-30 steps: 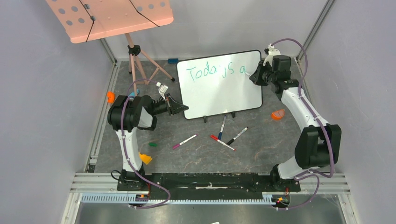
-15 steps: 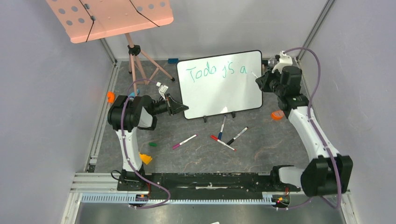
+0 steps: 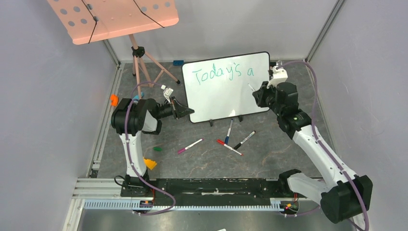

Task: Write a sentence on the whiteboard

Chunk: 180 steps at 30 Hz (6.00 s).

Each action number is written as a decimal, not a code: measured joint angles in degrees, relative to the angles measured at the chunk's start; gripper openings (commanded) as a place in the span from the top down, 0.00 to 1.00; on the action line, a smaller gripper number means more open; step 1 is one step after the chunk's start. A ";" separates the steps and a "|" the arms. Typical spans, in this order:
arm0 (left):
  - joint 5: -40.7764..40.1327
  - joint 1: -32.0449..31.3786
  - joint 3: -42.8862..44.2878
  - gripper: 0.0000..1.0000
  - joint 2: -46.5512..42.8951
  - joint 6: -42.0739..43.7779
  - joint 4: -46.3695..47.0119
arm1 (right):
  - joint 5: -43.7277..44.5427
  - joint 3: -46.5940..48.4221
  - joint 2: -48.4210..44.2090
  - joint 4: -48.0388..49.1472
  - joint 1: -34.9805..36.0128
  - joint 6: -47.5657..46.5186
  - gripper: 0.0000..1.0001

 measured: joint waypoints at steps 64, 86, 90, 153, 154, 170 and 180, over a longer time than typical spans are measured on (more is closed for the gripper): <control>0.44 0.00 0.59 0.98 0.55 -0.07 0.02 | 14.91 19.17 28.61 -1.01 26.10 -4.87 1.00; 0.44 0.00 0.61 0.98 0.61 -0.07 0.00 | 15.69 21.81 32.96 -1.40 25.18 -4.66 1.00; 0.42 0.00 0.63 0.98 0.66 -0.26 0.02 | 15.61 21.81 32.98 -1.40 25.09 -4.61 1.00; 0.39 0.02 0.85 0.98 0.85 -0.37 0.00 | 12.11 17.11 30.93 -1.84 23.15 -2.75 1.00; 0.39 0.02 0.85 0.98 0.85 -0.37 0.00 | 12.13 17.11 30.88 -1.86 23.04 -2.75 1.00; 0.42 0.02 0.90 0.98 0.87 -0.39 0.00 | 10.64 11.72 28.46 -0.68 22.38 -3.02 1.00; 0.50 0.02 0.90 0.98 0.87 -0.39 0.02 | 6.91 11.19 28.55 0.87 22.03 -2.54 1.00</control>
